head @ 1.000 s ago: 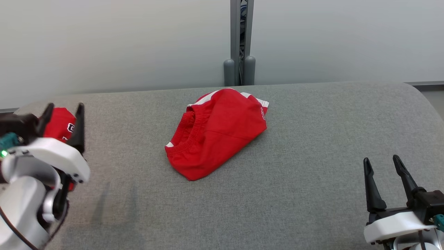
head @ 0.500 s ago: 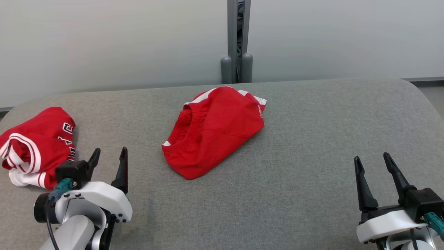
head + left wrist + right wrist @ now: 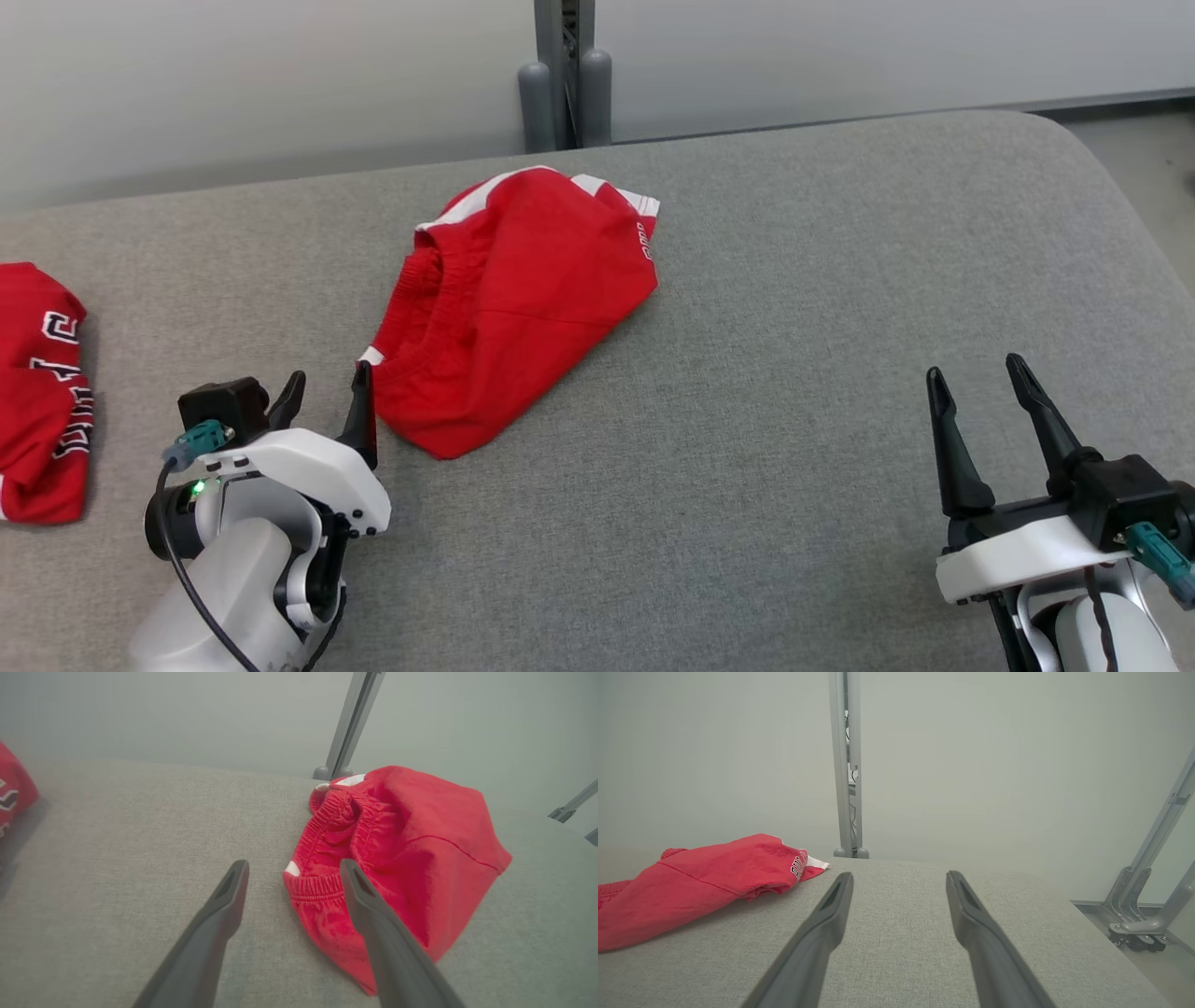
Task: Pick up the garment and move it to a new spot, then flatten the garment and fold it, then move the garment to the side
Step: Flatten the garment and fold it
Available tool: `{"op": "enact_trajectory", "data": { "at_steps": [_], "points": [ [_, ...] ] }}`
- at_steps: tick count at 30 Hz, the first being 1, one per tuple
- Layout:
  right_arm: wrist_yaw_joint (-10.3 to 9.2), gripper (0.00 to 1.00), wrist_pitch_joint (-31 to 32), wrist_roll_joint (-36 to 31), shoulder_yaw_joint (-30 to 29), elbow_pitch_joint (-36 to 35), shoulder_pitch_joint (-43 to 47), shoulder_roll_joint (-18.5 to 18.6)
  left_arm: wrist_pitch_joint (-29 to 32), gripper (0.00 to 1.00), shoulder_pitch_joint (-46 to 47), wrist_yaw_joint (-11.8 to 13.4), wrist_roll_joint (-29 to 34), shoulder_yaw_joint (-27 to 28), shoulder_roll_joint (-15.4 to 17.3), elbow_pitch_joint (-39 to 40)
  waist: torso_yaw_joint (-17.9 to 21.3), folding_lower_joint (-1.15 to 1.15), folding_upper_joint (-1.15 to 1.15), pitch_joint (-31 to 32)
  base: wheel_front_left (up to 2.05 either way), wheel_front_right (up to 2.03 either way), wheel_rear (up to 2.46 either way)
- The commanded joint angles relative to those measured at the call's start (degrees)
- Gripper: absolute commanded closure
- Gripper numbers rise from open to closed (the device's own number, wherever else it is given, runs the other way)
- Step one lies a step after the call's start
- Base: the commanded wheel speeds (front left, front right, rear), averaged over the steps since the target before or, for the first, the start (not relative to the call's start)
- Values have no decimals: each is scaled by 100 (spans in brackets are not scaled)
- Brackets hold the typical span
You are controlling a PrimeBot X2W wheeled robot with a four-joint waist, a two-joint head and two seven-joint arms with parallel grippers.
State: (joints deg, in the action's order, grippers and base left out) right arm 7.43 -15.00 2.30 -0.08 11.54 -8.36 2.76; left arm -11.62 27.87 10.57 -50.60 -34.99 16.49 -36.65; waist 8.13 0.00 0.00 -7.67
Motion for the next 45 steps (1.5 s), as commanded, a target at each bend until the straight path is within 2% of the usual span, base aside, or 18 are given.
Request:
{"op": "enact_trajectory", "data": {
  "at_steps": [1, 9, 14, 15, 16, 17, 20, 26, 31, 34, 45],
  "points": [
    [11, 0, -32, 17, -1, -13, -77, 24, 8, 0, 135, -50, -82, 57, -26, -128, 189, 0, 0, -230, 0, 0, 0],
    [11, 0, -32, 70, -24, -25, -227, 24, 141, 0, 655, -326, -261, 123, -284, -1235, 394, 0, 0, -548, 0, 0, 0],
    [11, 0, -32, 74, -39, -41, -249, 24, 169, 0, 840, -608, -403, 164, -440, -1642, 430, 0, 0, -608, 0, 0, 0],
    [11, 0, -32, 78, -38, -44, -247, 24, 148, 19, 877, -660, -378, 138, -459, -1701, 434, 0, 0, -616, 0, 0, 0],
    [11, 0, -32, 83, -45, -48, -246, 24, 110, 56, 917, -708, -352, 113, -489, -1751, 435, 0, 0, -621, 0, 0, 0],
    [11, 0, -32, 86, -46, -55, -248, 24, 84, 100, 967, -753, -325, 89, -514, -1790, 436, 0, 0, -627, 0, 0, 0],
    [11, 0, -32, 102, -60, -58, -254, 24, -83, 100, 1145, -809, -205, 27, -554, -1875, 420, 0, 0, -633, 0, 0, 0],
    [11, 0, -32, 131, -71, -36, -253, 24, -328, 100, 1499, -642, 183, -2, -537, -1791, 364, 0, 0, -606, 0, 0, 0],
    [11, 0, -32, 161, -65, -29, -254, 25, -362, 100, 1816, -441, 760, 180, -515, -1179, 319, 0, 0, -572, 0, 0, 0],
    [11, 0, -32, 180, -35, -18, -260, 24, -360, 100, 1847, -410, 1092, 289, -586, -753, 325, 0, 0, -546, 0, 0, 0],
    [11, 0, -32, 242, -11, 9, -232, 25, -362, 100, 2147, -737, 1959, -41, -1137, 168, 459, 0, 0, -493, 0, 0, 0]
  ]
}}
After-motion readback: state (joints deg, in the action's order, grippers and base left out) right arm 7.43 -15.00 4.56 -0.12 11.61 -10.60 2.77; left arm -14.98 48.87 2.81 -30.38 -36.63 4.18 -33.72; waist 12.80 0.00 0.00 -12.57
